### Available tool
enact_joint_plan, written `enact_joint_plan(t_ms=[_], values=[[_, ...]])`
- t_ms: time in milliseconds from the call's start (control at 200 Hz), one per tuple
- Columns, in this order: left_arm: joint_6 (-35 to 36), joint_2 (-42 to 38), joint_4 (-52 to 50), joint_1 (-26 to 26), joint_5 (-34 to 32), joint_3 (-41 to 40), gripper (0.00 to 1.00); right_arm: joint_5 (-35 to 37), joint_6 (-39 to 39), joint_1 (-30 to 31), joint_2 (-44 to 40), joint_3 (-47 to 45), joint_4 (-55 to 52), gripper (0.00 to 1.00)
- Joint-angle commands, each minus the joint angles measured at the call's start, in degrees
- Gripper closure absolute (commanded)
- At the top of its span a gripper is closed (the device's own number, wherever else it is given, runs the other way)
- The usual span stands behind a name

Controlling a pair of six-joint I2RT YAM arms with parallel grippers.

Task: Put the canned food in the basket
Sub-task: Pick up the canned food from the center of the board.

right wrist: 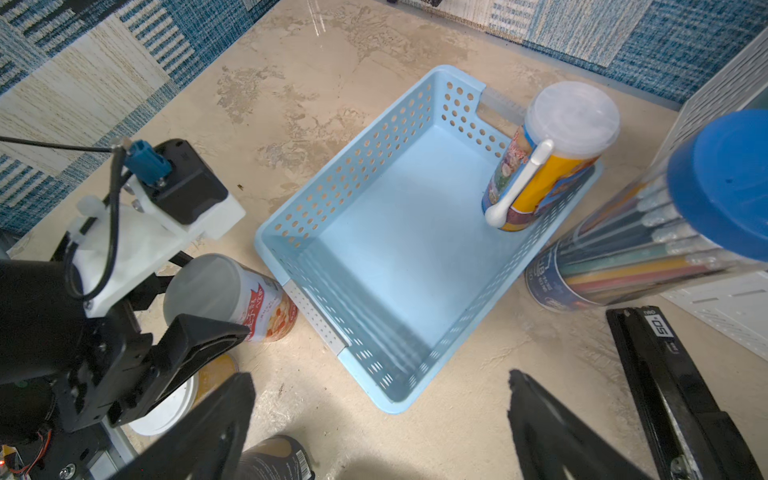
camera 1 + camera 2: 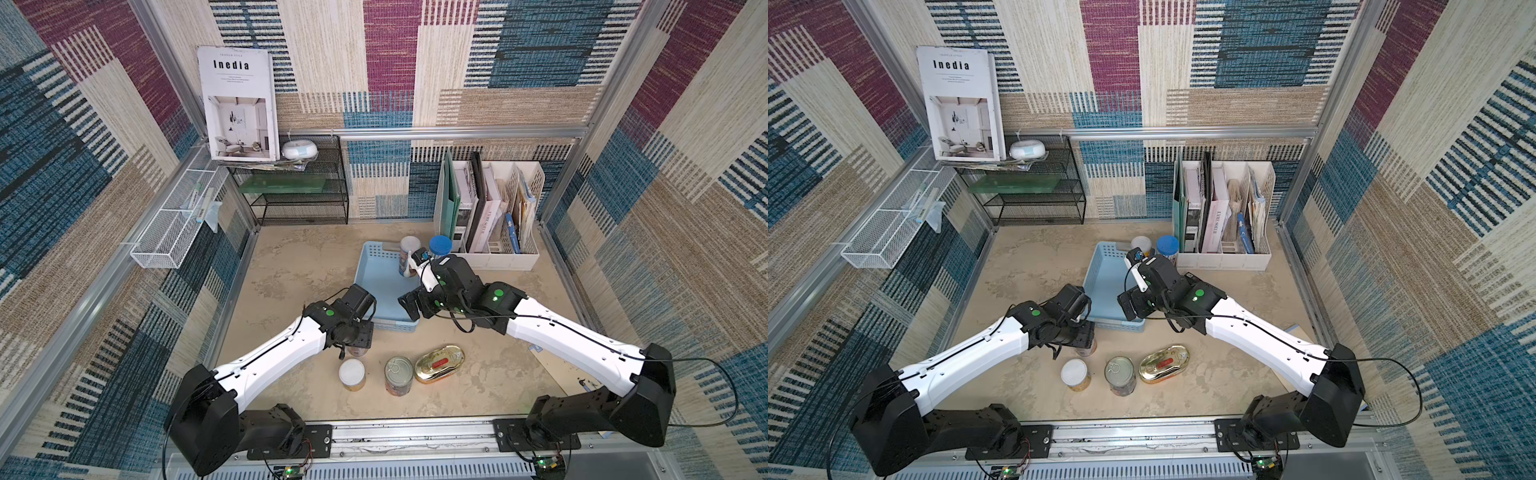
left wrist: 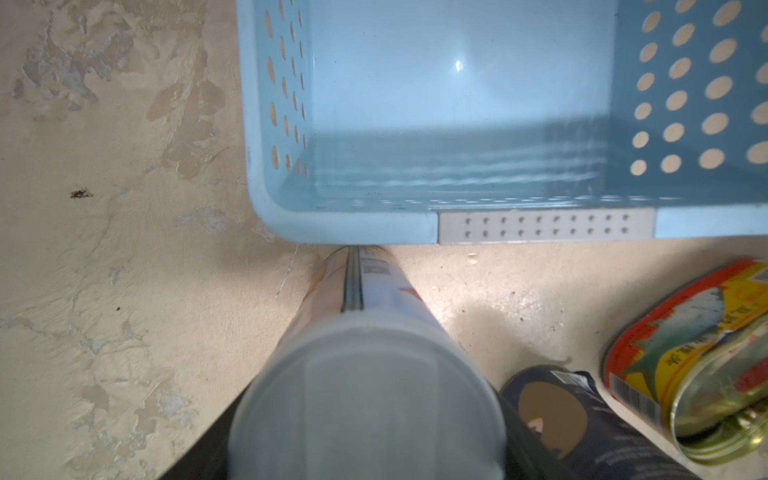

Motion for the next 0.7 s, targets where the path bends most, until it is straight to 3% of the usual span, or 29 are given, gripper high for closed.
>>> enact_joint_plan(t_ms=[0, 401, 696], values=[[1.7, -2.0, -2.7, 0.0, -0.6, 1.2, 0.51, 0.3, 0.4, 0.1, -0.6, -0.7, 1.6, 0.01], [2.4, -12.8, -13.0, 0.0, 4.0, 8.7, 0.56, -0.8, 1.0, 0.0, -0.3, -1.5, 2.2, 0.01], [6.0, -12.0, -21.1, -0.1, 6.8, 20.6, 0.58, -0.7, 1.2, 0.0, -0.3, -1.7, 2.2, 0.01]])
